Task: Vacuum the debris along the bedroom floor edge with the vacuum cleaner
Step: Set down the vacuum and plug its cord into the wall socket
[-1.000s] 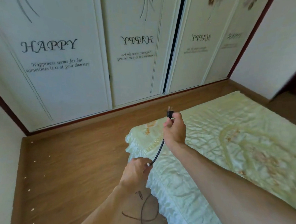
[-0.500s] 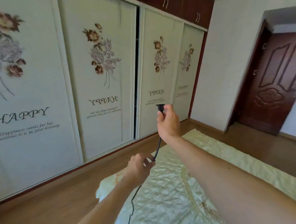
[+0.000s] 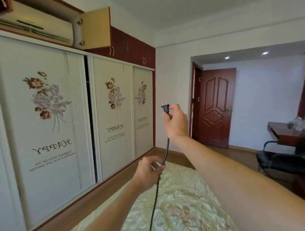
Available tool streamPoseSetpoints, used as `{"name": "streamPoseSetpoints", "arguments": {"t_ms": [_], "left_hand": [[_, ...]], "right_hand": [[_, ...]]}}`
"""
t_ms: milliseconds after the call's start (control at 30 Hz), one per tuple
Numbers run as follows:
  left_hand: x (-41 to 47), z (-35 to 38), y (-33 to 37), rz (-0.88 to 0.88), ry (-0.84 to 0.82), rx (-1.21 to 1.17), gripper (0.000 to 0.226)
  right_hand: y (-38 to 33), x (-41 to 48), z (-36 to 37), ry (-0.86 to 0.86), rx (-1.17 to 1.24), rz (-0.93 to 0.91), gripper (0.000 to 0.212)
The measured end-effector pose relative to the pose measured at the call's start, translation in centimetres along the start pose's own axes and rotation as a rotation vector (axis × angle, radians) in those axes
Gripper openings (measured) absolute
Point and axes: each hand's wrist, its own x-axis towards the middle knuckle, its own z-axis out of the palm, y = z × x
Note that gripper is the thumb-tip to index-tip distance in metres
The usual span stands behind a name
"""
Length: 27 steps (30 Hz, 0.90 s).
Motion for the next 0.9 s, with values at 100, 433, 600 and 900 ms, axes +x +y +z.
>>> {"name": "streamPoseSetpoints", "arguments": {"t_ms": [100, 433, 600, 900], "left_hand": [[0.7, 4.0, 4.0, 0.034, -0.078, -0.076, 0.009], [1.2, 17.6, 15.5, 0.152, -0.496, -0.318, 0.018], [0.8, 23.5, 19.8, 0.265, -0.634, -0.358, 0.029], [-2.6, 31.4, 25.5, 0.533, -0.845, -0.388, 0.01]], "right_hand": [[1.5, 1.3, -6.0, 0.08, -0.089, -0.01, 0.018], [7.2, 2.2, -23.4, 0.364, -0.364, 0.061, 0.023], [8.7, 2.1, -30.7, 0.47, -0.49, 0.118, 0.027], [9.6, -2.5, -41.5, 0.686, -0.681, 0.199, 0.024]]}}
